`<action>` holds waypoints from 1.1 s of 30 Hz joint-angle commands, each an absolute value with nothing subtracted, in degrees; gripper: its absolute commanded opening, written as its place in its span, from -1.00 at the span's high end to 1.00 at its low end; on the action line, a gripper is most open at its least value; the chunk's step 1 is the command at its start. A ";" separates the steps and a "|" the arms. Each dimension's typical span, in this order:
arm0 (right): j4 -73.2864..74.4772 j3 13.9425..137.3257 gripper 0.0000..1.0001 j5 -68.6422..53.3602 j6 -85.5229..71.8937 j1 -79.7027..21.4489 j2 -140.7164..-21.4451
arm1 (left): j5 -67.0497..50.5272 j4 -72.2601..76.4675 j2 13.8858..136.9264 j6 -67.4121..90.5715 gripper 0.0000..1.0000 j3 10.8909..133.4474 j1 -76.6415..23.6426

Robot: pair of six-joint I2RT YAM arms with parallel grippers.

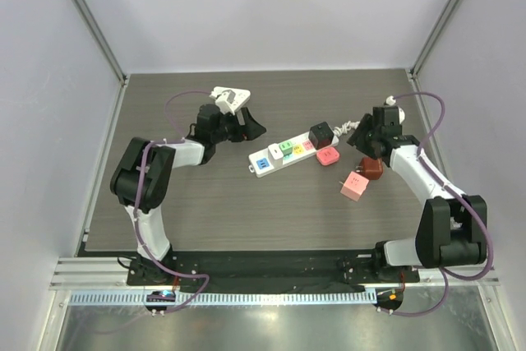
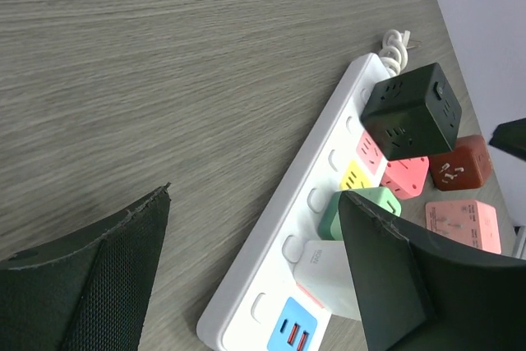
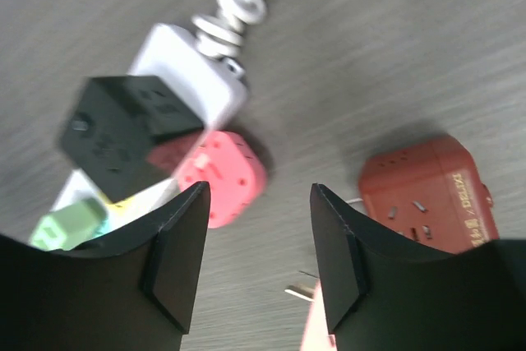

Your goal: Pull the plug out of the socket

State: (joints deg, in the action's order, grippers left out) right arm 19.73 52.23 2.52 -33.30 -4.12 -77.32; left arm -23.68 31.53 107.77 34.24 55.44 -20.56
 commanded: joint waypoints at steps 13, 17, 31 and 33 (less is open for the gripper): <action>0.98 50.89 0.53 -4.13 -32.87 -4.13 -94.64 | -30.32 28.21 111.09 31.29 -0.61 62.93 -21.80; -2.80 51.33 0.50 -5.44 -32.96 -4.39 -98.25 | -30.32 27.86 111.80 31.20 -0.61 64.07 -21.80; -13.98 55.99 0.45 -11.61 -32.78 -9.32 -107.93 | -34.19 26.46 115.93 30.67 -0.34 69.61 -22.93; -12.92 54.68 0.43 -9.58 -33.04 -8.27 -106.53 | -34.72 26.37 116.28 29.97 -0.14 70.31 -23.46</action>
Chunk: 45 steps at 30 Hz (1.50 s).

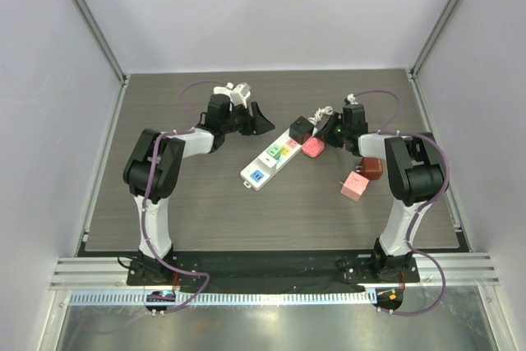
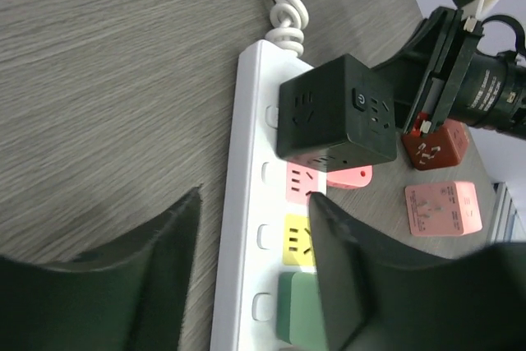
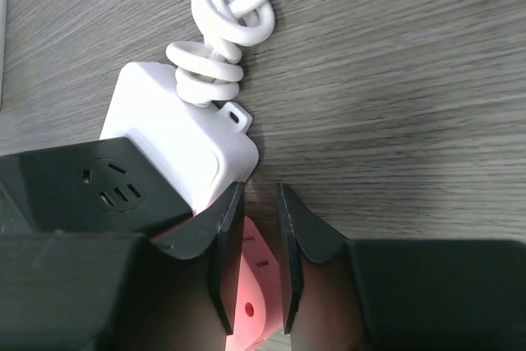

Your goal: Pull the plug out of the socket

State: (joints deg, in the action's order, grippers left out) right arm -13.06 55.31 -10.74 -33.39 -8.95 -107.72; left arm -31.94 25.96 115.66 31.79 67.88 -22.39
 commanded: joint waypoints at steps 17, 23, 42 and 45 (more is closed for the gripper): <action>-42.53 30.50 -0.01 -23.81 -49.03 -1.23 -96.77 | -33.23 14.24 123.13 25.93 0.77 79.80 -30.85; -48.51 29.71 -0.04 -28.47 -52.82 -1.14 -99.66 | -31.47 10.11 123.48 24.70 0.91 80.07 -31.11; -55.63 31.11 -0.06 -32.26 -57.30 -1.41 -108.36 | -28.39 2.29 126.91 23.03 0.93 84.81 -31.11; -57.47 31.99 -0.04 -32.26 -58.36 -2.02 -110.38 | -28.04 1.76 127.27 23.12 0.94 85.08 -31.11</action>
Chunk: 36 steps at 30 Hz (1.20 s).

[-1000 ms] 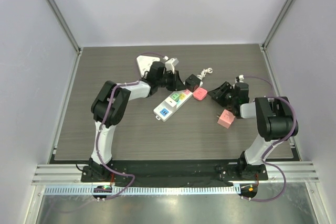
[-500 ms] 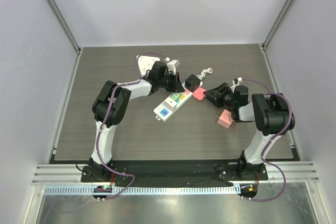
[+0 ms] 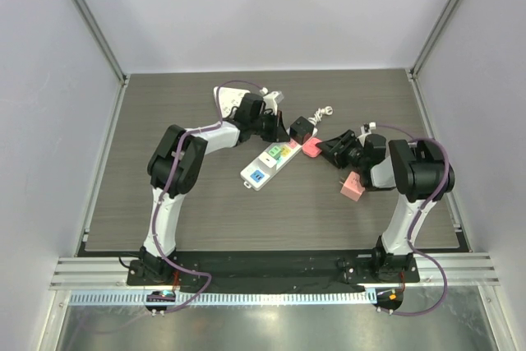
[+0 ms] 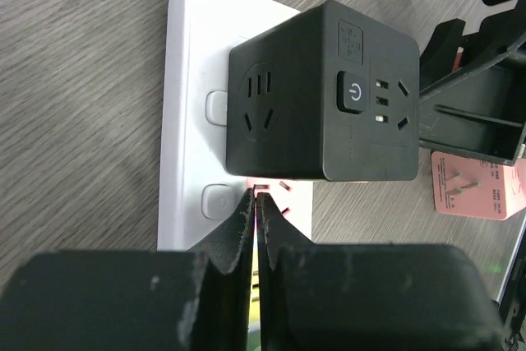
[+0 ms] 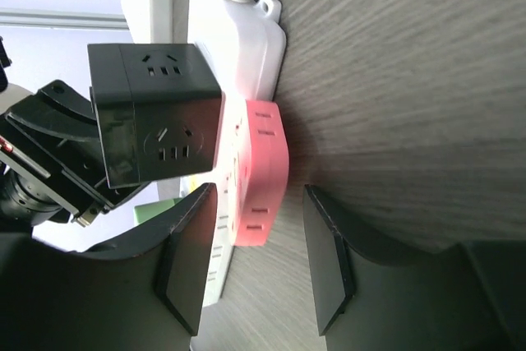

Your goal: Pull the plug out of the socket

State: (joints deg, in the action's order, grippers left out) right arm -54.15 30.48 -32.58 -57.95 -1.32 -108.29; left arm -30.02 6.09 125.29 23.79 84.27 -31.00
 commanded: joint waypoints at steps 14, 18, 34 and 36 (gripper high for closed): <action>-51.51 31.55 0.53 -29.97 -55.63 -2.37 -107.75 | -20.75 -3.16 127.88 23.20 1.00 86.04 -31.11; -49.40 31.64 0.62 -29.53 -55.29 -2.37 -107.32 | -17.76 -5.97 128.49 23.11 1.00 86.75 -31.11; -34.98 33.40 0.98 -22.77 -51.42 -2.29 -100.55 | -16.70 -7.82 129.11 24.87 1.00 86.40 -29.88; -35.24 32.96 0.98 -22.41 -53.08 -2.11 -100.90 | -16.26 -7.47 129.02 24.96 1.00 86.22 -29.88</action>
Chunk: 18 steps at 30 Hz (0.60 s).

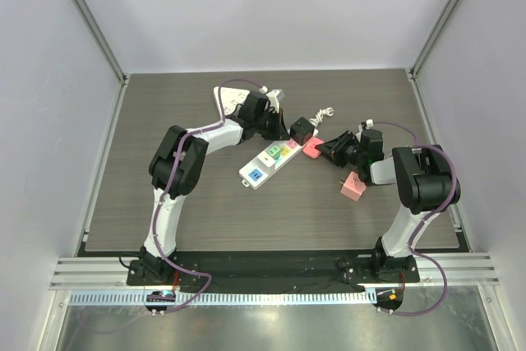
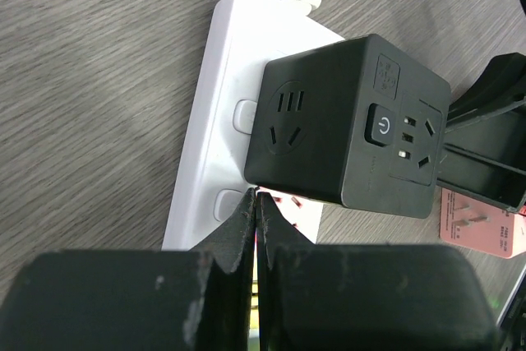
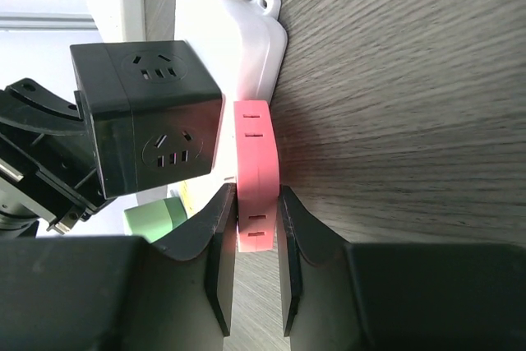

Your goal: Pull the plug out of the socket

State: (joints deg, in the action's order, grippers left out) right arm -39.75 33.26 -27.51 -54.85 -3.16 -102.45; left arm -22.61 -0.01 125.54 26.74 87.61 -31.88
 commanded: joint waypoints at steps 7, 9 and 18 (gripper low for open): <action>-48.33 27.17 0.98 -24.17 -62.22 -1.32 -103.44 | -13.90 -8.52 129.73 25.84 1.00 87.01 -29.79; -51.84 25.94 0.98 -24.61 -64.51 -1.32 -103.97 | -13.28 -8.61 129.73 26.02 1.00 87.01 -29.79; -49.23 27.85 0.97 -27.07 -61.10 -0.88 -98.63 | -16.26 -5.63 128.06 25.49 1.00 85.17 -29.79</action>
